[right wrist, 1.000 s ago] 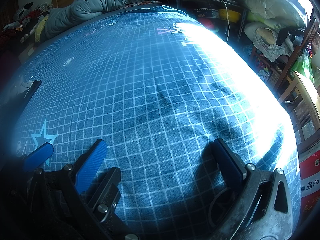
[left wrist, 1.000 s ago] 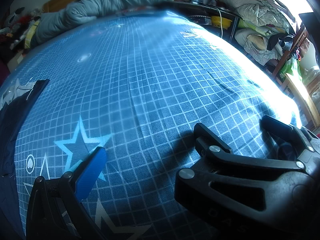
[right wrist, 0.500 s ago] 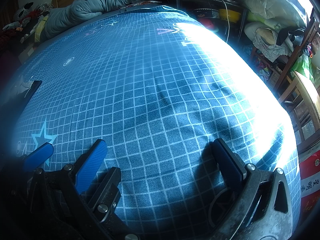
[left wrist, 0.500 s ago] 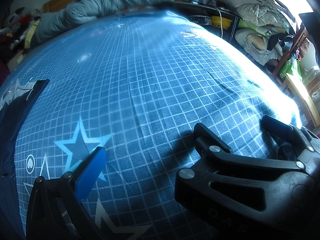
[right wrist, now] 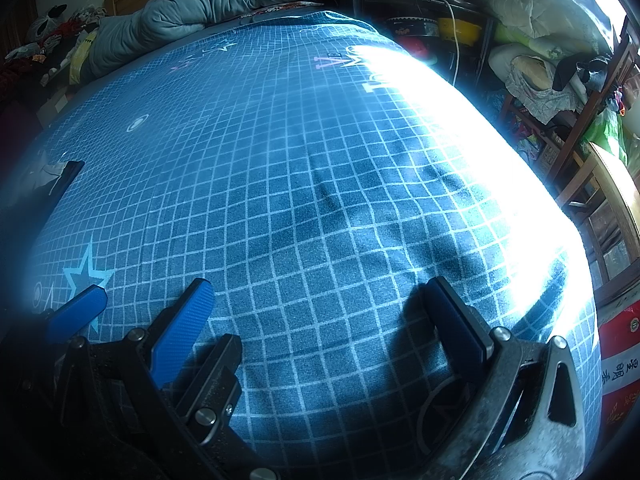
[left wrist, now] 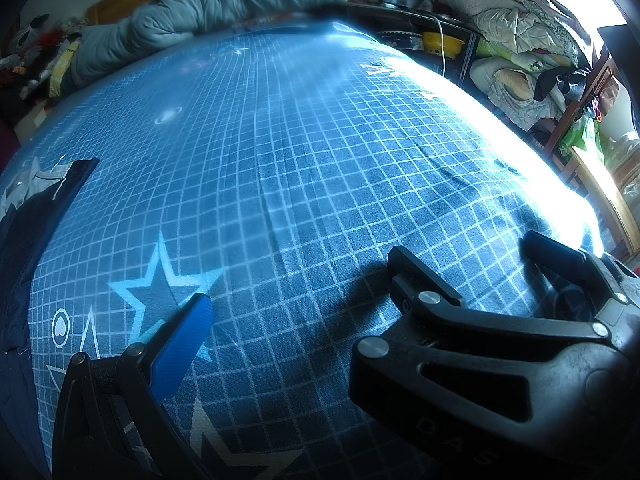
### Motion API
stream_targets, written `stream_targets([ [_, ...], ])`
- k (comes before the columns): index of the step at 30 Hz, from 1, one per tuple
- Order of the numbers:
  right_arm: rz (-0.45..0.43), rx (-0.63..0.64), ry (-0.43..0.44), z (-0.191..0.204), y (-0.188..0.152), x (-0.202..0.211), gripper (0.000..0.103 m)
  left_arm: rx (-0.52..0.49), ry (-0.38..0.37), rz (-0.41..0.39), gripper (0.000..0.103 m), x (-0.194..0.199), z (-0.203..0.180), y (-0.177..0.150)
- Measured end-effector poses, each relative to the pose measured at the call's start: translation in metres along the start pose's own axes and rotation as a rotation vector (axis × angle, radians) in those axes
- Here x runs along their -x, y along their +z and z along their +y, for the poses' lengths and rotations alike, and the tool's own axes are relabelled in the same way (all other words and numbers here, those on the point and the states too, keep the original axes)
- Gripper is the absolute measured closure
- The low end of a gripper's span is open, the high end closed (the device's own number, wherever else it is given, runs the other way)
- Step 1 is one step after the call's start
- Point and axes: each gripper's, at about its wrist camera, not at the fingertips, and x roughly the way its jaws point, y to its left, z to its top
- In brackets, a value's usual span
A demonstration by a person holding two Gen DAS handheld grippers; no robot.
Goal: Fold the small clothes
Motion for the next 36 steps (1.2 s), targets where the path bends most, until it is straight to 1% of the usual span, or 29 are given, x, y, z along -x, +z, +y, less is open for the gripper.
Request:
stream_targets([
  [31, 0.0, 0.0, -0.001, -0.0033, -0.0013, 0.0007, 0.0, 0.003, -0.004, 0.001, 0.0, 0.0, 0.0016, -0.0006],
  [35, 0.003, -0.001, -0.001, -0.0022, -0.0013, 0.0, 0.0, 0.003, -0.002, 0.001, 0.0, 0.0007, 0.0025, -0.0008],
  [36, 0.003, 0.0, -0.002, -0.0018, -0.0014, 0.0001, 0.0, -0.005, 0.008, -0.001, 0.0, 0.0003, 0.0028, -0.0008],
])
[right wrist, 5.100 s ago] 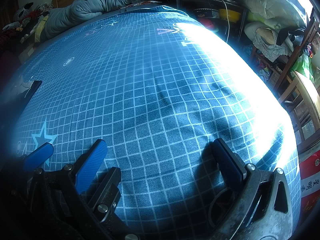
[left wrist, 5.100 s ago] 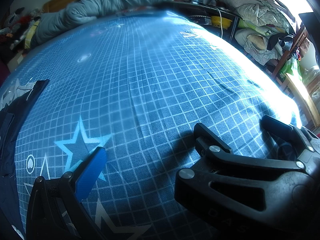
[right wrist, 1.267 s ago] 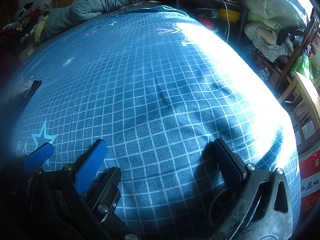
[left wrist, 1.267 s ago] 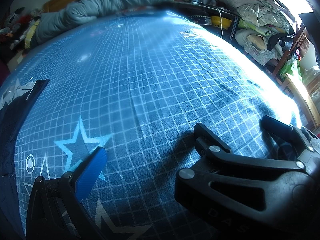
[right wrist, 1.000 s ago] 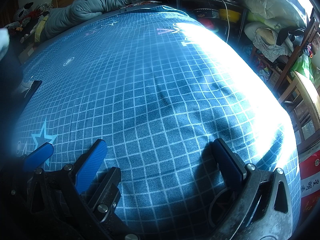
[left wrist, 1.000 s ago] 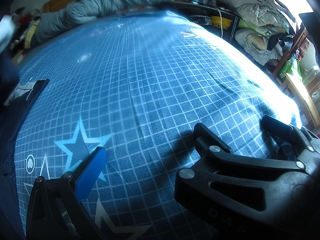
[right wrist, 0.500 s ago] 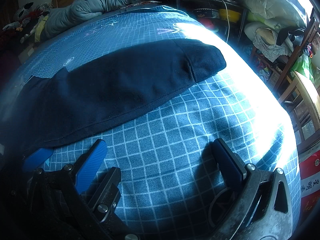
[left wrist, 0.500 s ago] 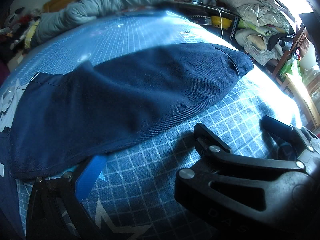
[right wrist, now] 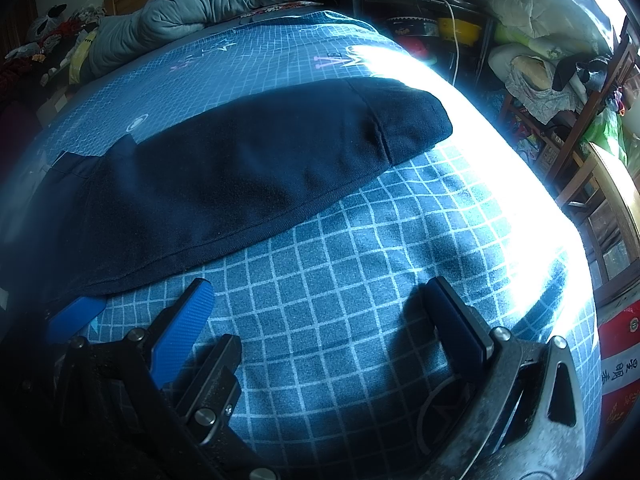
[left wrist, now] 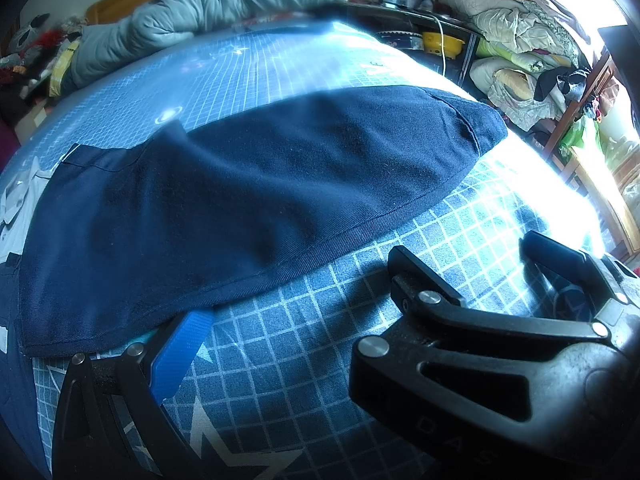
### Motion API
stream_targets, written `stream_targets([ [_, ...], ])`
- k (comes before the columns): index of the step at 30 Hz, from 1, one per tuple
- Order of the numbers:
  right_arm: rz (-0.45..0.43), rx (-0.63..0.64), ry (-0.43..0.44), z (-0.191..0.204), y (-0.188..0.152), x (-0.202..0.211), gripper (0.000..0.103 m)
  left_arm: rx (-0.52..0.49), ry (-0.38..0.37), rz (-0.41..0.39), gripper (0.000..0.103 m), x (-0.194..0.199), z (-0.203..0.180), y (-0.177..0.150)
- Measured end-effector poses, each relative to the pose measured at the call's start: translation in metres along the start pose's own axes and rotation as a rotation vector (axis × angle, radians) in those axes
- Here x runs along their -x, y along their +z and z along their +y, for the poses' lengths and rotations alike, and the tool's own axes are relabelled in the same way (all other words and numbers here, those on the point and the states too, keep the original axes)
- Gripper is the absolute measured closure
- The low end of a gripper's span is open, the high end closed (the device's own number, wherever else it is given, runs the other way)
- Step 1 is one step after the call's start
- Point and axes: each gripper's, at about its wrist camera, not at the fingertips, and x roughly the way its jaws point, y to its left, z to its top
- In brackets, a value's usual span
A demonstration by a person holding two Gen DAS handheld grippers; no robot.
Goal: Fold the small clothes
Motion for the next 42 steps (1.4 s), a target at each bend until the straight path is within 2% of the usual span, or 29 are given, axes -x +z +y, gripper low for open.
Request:
stream_targets([
  [8, -0.009, 0.0, 0.002, -0.001, 0.0, 0.0, 0.0, 0.002, 0.006, -0.008, 0.0, -0.002, 0.002, -0.001],
  [13, -0.018, -0.004, 0.004, -0.003, 0.001, -0.001, 0.0, -0.029, 0.05, -0.024, 0.0, -0.001, -0.003, 0.001],
  [18, -0.032, -0.012, 0.013, -0.007, 0.003, -0.002, 0.0, -0.045, 0.057, 0.01, 0.0, -0.002, -0.006, 0.005],
  [20, -0.015, -0.011, 0.014, -0.009, 0.001, -0.002, 0.0, -0.078, -0.013, 0.042, 0.001, 0.0, -0.004, 0.007],
  [22, -0.021, -0.015, 0.029, -0.011, 0.0, 0.002, 0.0, -0.13, -0.138, 0.106, 0.001, 0.006, 0.005, 0.008],
  [23, -0.012, -0.017, 0.044, -0.013, -0.001, 0.005, 0.0, -0.17, -0.212, 0.149, 0.001, 0.01, 0.007, 0.008],
  [25, -0.014, -0.054, 0.112, -0.018, -0.004, 0.018, 0.0, -0.261, -0.29, 0.192, 0.001, 0.026, 0.013, 0.005],
  [28, -0.035, -0.03, 0.145, -0.006, -0.019, 0.054, 0.0, -0.336, -0.344, 0.04, 0.0, 0.086, 0.041, -0.008],
  [29, -0.057, 0.005, 0.13, 0.004, -0.027, 0.07, 0.0, -0.346, -0.362, 0.011, 0.0, 0.104, 0.053, -0.01],
  [30, -0.08, 0.036, 0.118, 0.015, -0.034, 0.086, 0.0, -0.342, -0.384, 0.016, 0.0, 0.122, 0.072, -0.006],
  [32, -0.13, 0.113, 0.081, 0.046, -0.053, 0.116, 0.0, -0.329, -0.389, -0.072, 0.0, 0.162, 0.109, -0.011],
  [33, -0.158, 0.14, 0.094, 0.061, -0.06, 0.133, 0.0, -0.319, -0.377, -0.057, 0.0, 0.177, 0.134, 0.003],
  [37, -0.243, 0.225, 0.157, 0.114, -0.06, 0.214, 0.0, -0.202, -0.347, -0.231, 0.0, 0.266, 0.241, 0.008],
  [39, -0.368, 0.256, 0.189, 0.138, -0.066, 0.261, 0.0, -0.141, -0.315, -0.351, 0.0, 0.323, 0.291, 0.017],
  [42, -0.639, 0.29, 0.109, 0.173, -0.077, 0.327, 0.0, -0.003, -0.367, -0.552, 0.0, 0.409, 0.362, 0.024],
])
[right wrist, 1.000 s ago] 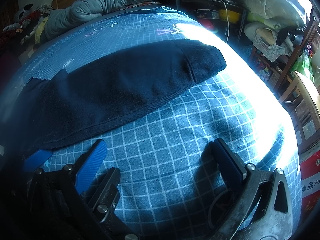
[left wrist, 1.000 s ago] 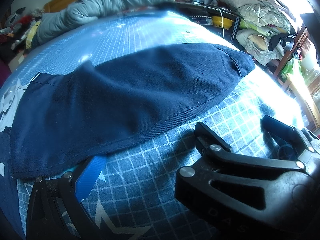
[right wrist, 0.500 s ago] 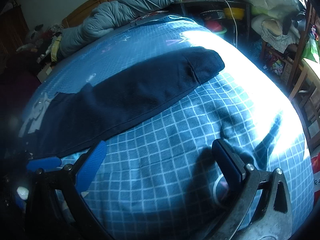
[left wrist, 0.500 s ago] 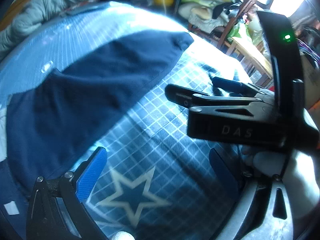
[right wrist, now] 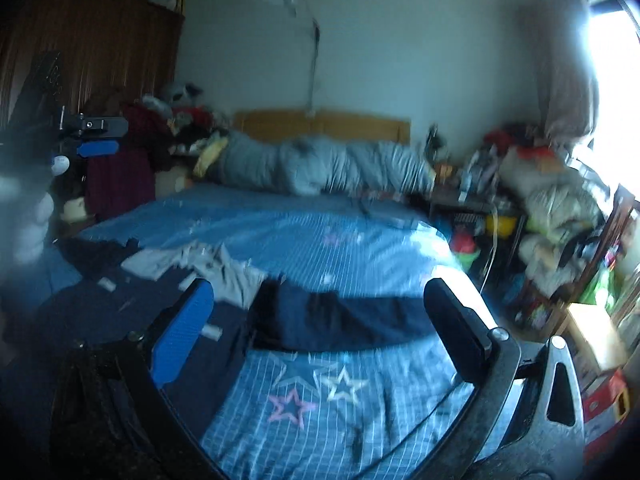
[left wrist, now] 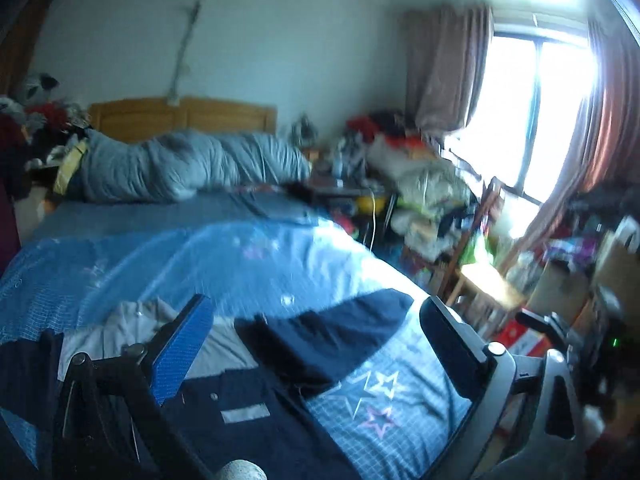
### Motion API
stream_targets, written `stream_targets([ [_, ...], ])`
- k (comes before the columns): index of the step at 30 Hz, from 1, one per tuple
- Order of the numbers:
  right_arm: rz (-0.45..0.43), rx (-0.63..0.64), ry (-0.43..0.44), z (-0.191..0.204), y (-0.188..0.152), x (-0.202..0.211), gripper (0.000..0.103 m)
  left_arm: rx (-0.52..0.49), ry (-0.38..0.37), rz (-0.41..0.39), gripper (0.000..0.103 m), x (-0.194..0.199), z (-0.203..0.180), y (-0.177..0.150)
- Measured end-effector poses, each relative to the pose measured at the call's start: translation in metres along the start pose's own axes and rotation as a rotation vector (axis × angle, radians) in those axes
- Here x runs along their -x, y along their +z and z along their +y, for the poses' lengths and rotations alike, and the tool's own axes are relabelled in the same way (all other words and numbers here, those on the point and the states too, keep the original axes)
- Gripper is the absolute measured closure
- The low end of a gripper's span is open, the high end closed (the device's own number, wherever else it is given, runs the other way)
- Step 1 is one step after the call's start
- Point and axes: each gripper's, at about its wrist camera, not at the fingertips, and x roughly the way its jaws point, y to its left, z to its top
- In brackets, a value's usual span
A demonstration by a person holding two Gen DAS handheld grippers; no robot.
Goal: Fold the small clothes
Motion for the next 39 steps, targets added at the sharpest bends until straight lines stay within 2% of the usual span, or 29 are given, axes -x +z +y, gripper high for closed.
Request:
stream_targets([
  [2, -0.22, -0.01, -0.066, 0.03, -0.007, 0.028, 0.0, 0.08, -0.029, -0.178, 0.0, 0.053, 0.022, 0.008],
  [3, -0.28, -0.008, -0.084, 0.044, -0.019, 0.029, 0.0, 0.133, -0.034, -0.231, 0.0, 0.07, 0.036, 0.002],
  [4, -0.25, 0.011, -0.07, 0.057, -0.028, 0.018, 0.0, 0.166, -0.008, -0.241, 0.0, 0.079, 0.05, -0.007],
  [7, 0.038, 0.029, 0.104, 0.079, -0.048, -0.034, 0.0, 0.109, 0.193, -0.145, 0.0, 0.074, 0.083, -0.04],
  [9, 0.149, 0.002, 0.119, 0.083, -0.072, -0.065, 0.0, 0.063, 0.288, -0.054, 0.0, 0.056, 0.098, -0.069],
  [11, 0.254, 0.007, 0.122, 0.087, -0.099, -0.099, 0.0, 0.042, 0.345, 0.051, 0.0, 0.029, 0.119, -0.1],
  [13, 0.336, -0.007, 0.111, 0.081, -0.118, -0.13, 0.0, 0.061, 0.404, 0.172, 0.0, -0.004, 0.146, -0.133],
  [16, 0.436, -0.078, 0.094, 0.069, -0.14, -0.16, 0.0, 0.094, 0.485, 0.311, 0.0, -0.047, 0.178, -0.19],
  [20, 0.538, -0.224, 0.086, 0.061, -0.16, -0.124, 0.0, 0.134, 0.574, 0.451, 0.0, -0.078, 0.211, -0.256],
  [23, 0.606, -0.227, 0.034, 0.053, -0.179, -0.134, 0.0, 0.156, 0.598, 0.562, 0.0, -0.098, 0.23, -0.289],
  [28, 0.619, -0.214, 0.019, 0.056, -0.178, -0.132, 0.0, 0.179, 0.595, 0.589, 0.0, -0.11, 0.235, -0.301],
  [32, 0.615, -0.227, 0.015, 0.054, -0.18, -0.133, 0.0, 0.214, 0.572, 0.571, 0.0, -0.108, 0.237, -0.304],
  [39, 0.616, -0.223, 0.01, 0.053, -0.182, -0.143, 0.0, 0.217, 0.571, 0.557, 0.0, -0.101, 0.232, -0.297],
])
